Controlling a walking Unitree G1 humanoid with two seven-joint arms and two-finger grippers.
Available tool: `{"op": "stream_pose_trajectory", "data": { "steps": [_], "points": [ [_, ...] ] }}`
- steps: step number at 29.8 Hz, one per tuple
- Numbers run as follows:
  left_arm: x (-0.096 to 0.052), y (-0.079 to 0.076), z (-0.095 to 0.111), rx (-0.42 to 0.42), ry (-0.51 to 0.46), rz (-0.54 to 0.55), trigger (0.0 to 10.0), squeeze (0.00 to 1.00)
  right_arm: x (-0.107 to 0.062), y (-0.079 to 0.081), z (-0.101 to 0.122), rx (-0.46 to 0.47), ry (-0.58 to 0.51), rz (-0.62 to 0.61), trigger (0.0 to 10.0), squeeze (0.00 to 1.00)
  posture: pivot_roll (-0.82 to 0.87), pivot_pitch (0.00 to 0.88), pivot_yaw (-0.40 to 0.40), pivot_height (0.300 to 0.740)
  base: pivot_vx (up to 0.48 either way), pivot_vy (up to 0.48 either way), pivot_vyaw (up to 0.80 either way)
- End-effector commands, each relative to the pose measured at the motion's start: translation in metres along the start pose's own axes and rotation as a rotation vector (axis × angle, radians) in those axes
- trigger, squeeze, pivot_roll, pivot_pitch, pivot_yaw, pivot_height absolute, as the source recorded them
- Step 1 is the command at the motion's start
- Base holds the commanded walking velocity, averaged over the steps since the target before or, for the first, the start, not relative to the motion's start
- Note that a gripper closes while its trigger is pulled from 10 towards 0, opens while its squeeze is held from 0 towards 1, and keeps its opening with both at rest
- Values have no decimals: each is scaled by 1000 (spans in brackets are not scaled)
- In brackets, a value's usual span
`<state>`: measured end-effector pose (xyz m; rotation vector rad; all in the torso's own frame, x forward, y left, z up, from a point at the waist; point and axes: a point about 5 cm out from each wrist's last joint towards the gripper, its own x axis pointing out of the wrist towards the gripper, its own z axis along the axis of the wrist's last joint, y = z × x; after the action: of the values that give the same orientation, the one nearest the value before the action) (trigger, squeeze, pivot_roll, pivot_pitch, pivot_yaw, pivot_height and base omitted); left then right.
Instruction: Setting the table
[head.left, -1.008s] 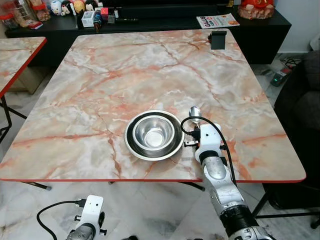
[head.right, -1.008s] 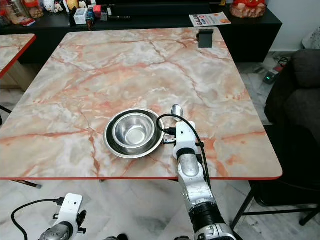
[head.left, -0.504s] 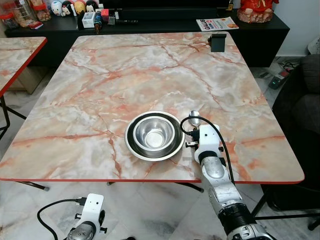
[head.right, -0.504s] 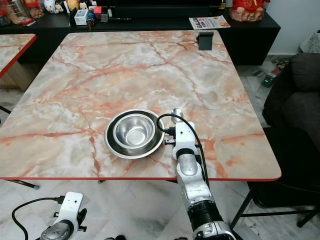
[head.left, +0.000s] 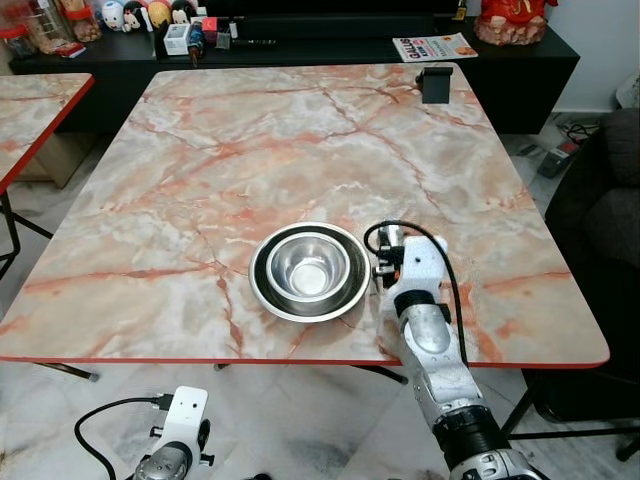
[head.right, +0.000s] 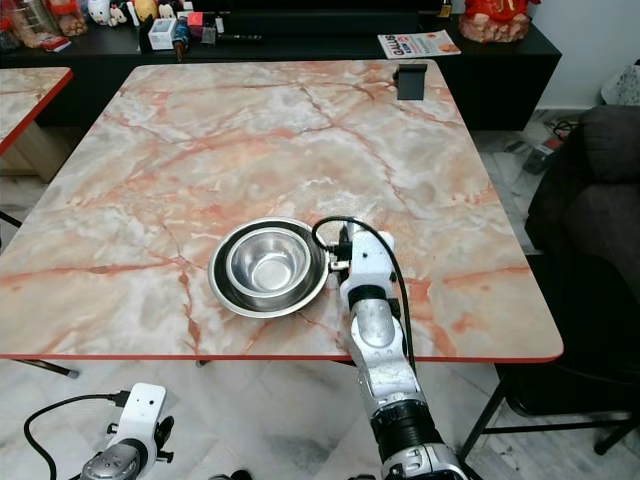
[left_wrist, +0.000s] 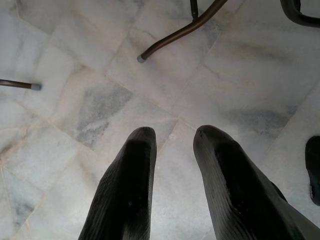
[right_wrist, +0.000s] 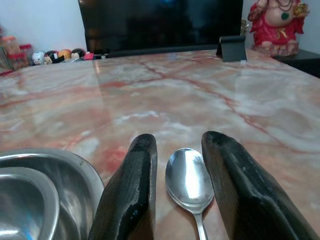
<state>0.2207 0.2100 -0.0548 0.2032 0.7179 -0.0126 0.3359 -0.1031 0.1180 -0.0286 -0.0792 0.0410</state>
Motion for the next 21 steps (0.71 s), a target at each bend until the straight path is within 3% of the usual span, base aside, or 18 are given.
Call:
{"op": "stream_pose_trajectory", "data": {
  "steps": [1, 11, 21],
  "points": [
    [-1, 0, -6, 2, 32, 3, 10000, 0, 0, 0, 6, 16, -38, -9, 10000, 0, -7, 123, 23, 740, 0, 0, 0],
    [0, -2, -1, -9, 3, 3, 10000, 0, 3, -8, 42, 4, -267, -55, 10000, 0, -12, 121, 20, 740, 0, 0, 0],
    [1, 0, 4, -51, -30, 28, 10000, 0, 7, -9, 48, -14, -289, -55, 10000, 0, -7, 119, 12, 740, 0, 0, 0]
  ]
}}
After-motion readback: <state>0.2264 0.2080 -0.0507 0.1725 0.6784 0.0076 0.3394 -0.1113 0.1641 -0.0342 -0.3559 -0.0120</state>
